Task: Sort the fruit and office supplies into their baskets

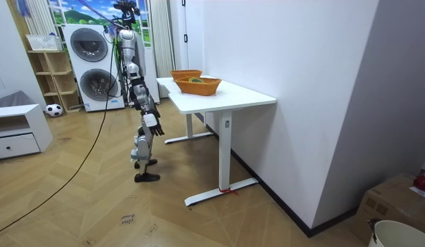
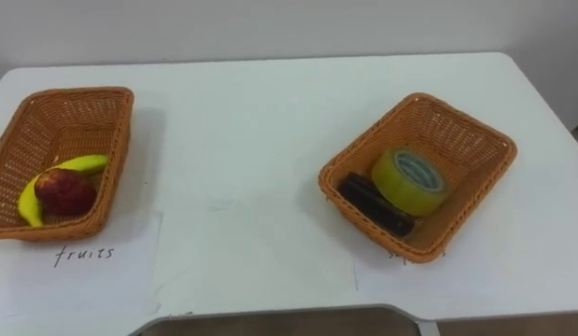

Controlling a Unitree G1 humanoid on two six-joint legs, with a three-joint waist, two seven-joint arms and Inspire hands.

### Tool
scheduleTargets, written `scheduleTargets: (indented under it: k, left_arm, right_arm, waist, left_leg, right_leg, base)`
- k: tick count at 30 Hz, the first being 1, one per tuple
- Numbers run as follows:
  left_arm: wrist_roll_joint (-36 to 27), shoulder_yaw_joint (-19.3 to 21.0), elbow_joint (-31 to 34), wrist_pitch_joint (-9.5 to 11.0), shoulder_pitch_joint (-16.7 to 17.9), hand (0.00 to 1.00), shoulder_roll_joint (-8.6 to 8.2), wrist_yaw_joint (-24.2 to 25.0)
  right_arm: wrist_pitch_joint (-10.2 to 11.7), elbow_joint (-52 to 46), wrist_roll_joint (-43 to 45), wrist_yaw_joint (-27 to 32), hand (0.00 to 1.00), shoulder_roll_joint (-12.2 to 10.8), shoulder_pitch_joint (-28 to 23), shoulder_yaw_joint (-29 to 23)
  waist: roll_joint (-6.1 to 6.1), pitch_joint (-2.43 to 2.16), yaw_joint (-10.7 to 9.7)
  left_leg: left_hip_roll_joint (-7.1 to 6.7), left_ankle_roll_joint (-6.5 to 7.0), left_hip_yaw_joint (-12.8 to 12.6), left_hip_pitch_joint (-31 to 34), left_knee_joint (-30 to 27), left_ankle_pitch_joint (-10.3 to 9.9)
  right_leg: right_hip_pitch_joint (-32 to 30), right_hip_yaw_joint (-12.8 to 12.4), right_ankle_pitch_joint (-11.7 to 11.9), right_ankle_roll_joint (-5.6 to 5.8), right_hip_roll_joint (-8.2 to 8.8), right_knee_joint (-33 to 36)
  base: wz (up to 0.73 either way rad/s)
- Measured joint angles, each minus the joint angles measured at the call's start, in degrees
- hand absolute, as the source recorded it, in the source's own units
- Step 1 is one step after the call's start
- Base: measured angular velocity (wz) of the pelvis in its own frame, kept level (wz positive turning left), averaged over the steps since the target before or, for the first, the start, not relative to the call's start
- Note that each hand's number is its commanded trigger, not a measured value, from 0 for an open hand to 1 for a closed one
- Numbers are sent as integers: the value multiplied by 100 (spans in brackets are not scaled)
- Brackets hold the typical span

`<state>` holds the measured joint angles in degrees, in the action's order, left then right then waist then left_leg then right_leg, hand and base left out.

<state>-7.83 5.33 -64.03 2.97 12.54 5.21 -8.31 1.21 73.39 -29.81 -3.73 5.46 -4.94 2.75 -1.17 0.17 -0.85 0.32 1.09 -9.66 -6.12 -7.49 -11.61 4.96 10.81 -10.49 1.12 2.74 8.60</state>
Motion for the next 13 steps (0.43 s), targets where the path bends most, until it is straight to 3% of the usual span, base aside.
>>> scheduleTargets:
  k: [5, 13]
  left_arm:
    - [-3, -5, 0, 11, -50, 0, -2, 5]
    - [-1, -2, -1, 117, -59, 0, -11, 3]
  right_arm:
    - [4, 21, 138, -140, 0, 0, 32, 62]
    - [19, 22, 147, -277, 0, -2, 120, 66]
  waist:
    - [-10, 13, 123]
    - [-46, 57, 153]
  left_leg:
    - [-2, 0, 41, 43, -4, 0]
    - [-1, -1, 54, 44, 0, -1]
  right_leg:
    - [-18, 34, 0, 0, -2, -8]
    - [-11, 50, 0, 0, -2, -14]
  base:
    - [3]
    - [0]
